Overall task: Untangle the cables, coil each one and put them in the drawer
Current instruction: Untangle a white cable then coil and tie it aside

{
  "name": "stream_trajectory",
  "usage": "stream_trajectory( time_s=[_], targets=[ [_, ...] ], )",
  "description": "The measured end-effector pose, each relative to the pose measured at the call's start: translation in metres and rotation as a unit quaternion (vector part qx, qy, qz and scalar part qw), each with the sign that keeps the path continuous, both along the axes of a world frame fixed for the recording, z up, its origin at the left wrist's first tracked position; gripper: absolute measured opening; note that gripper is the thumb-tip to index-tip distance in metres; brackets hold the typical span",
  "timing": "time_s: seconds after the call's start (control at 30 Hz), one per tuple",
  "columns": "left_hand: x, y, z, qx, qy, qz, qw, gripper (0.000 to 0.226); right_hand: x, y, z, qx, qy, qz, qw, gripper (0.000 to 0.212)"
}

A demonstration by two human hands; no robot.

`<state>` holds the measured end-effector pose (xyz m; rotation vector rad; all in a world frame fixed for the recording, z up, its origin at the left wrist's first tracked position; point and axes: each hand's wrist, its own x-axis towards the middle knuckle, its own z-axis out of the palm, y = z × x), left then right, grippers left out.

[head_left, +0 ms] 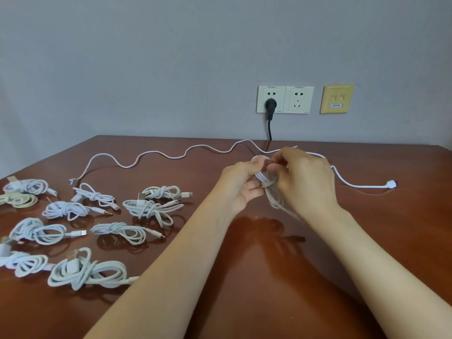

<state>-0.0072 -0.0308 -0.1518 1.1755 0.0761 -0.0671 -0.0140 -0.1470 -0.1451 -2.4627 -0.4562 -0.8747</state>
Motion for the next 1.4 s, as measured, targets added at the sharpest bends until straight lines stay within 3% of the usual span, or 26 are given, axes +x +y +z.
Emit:
stream_trajectory(
  time_s=[0.4, 0.5, 0.6, 0.73, 1.03, 1.1, 1.27, 1.4],
  targets=[
    [-0.005, -0.007, -0.002, 0.212, -0.061, 0.075, 0.972, 0.014, -0.003, -0.001, 0.006, -0.096, 0.069, -0.056, 0.991, 0.018],
    [-0.008, -0.01, -0.001, 0.259, -0.08, 0.07, 0.96, 0.015, -0.002, -0.008, 0.01, 0.002, 0.126, -0.045, 0.991, 0.014],
    [-0.01, -0.011, 0.0, 0.285, -0.111, 0.052, 0.951, 0.011, 0.005, -0.015, 0.01, 0.134, 0.16, -0.007, 0.978, 0.033],
    [-0.007, -0.008, 0.0, 0.347, -0.146, 0.067, 0.924, 0.014, 0.013, -0.014, 0.001, 0.262, 0.274, 0.118, 0.918, 0.023],
    [-0.007, -0.005, 0.002, 0.496, -0.275, 0.069, 0.82, 0.018, 0.013, -0.015, 0.0, 0.372, 0.319, 0.166, 0.856, 0.001],
    [-0.005, -0.003, 0.002, 0.524, -0.285, 0.079, 0.799, 0.02, 0.012, -0.015, 0.0, 0.376, 0.347, 0.179, 0.84, 0.005],
    [-0.009, -0.006, 0.001, 0.525, -0.294, 0.073, 0.795, 0.019, 0.014, -0.017, 0.0, 0.414, 0.399, 0.179, 0.798, 0.012],
    [-0.013, -0.006, 0.004, 0.484, -0.292, 0.058, 0.823, 0.014, 0.015, -0.016, -0.001, 0.439, 0.406, 0.194, 0.778, 0.012]
  ],
)
